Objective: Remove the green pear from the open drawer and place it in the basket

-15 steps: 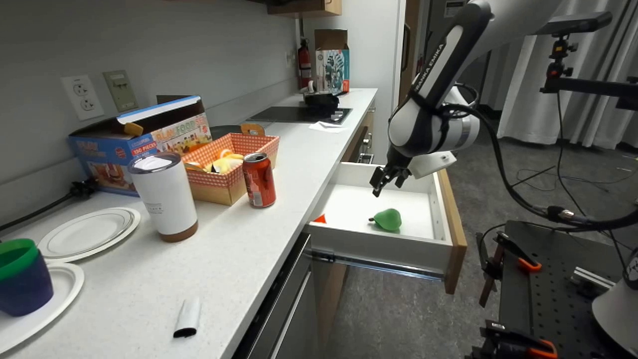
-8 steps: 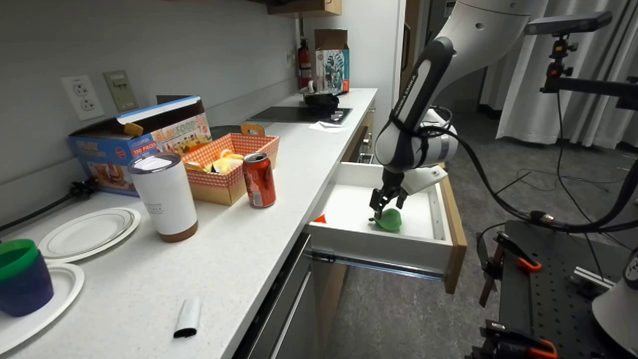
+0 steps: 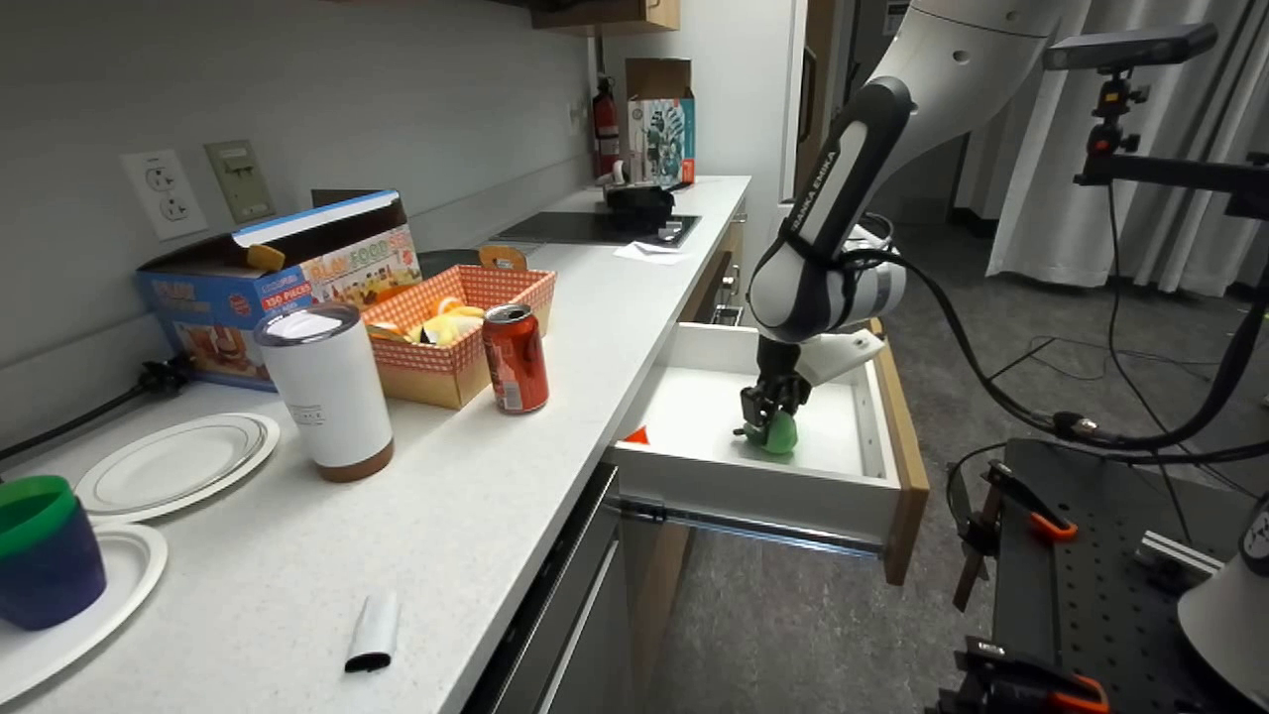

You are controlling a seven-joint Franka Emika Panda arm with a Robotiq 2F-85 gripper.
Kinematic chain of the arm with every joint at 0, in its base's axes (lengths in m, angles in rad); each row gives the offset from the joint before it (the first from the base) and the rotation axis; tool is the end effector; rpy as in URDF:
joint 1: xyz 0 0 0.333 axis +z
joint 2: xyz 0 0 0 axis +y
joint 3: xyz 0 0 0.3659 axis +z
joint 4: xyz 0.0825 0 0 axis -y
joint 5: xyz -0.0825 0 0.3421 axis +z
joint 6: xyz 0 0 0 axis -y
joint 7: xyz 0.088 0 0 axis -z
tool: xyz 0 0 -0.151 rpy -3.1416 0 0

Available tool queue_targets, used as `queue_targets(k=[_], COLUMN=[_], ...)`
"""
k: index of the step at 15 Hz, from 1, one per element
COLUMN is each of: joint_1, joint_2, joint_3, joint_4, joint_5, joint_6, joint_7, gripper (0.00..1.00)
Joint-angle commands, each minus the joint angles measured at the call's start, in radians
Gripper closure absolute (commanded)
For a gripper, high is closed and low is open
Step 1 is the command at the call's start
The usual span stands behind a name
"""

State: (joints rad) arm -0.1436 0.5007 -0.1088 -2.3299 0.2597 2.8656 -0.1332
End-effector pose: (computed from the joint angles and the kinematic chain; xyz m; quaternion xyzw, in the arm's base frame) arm 0.5039 -0.1432 0.1678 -0.9841 0.1757 -0.0236 0.0075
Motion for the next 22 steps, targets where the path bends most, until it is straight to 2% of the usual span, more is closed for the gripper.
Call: queue_targets(k=[1, 3, 5, 8, 9, 12, 15, 19, 21, 22], joint_1=[-0.003, 0.016, 0.047, 0.108, 0.131, 0.182, 0.196, 0.184, 0.186, 0.169], joint_2=[-0.084, -0.136, -0.203, -0.307, -0.323, -0.362, -0.361, -0.330, -0.294, -0.269], joint_3=[0.007, -0.006, -0.019, -0.036, -0.047, -0.054, -0.022, 0.071, 0.100, 0.126], joint_4=[-0.033, -0.052, -0.078, -0.118, -0.121, -0.089, -0.033, 0.047, 0.097, 0.124], joint_5=[-0.059, -0.089, -0.131, -0.230, -0.281, -0.369, -0.367, -0.299, -0.300, -0.351], joint_6=[-0.023, -0.039, -0.029, 0.028, 0.084, 0.181, 0.309, 0.492, 0.592, 0.645], joint_7=[0.050, 0.077, 0.105, 0.156, 0.179, 0.231, 0.230, 0.202, 0.192, 0.235], gripper=[0.79, 0.92, 0.96, 0.94, 0.94, 0.94, 0.94, 0.94, 0.94, 0.94])
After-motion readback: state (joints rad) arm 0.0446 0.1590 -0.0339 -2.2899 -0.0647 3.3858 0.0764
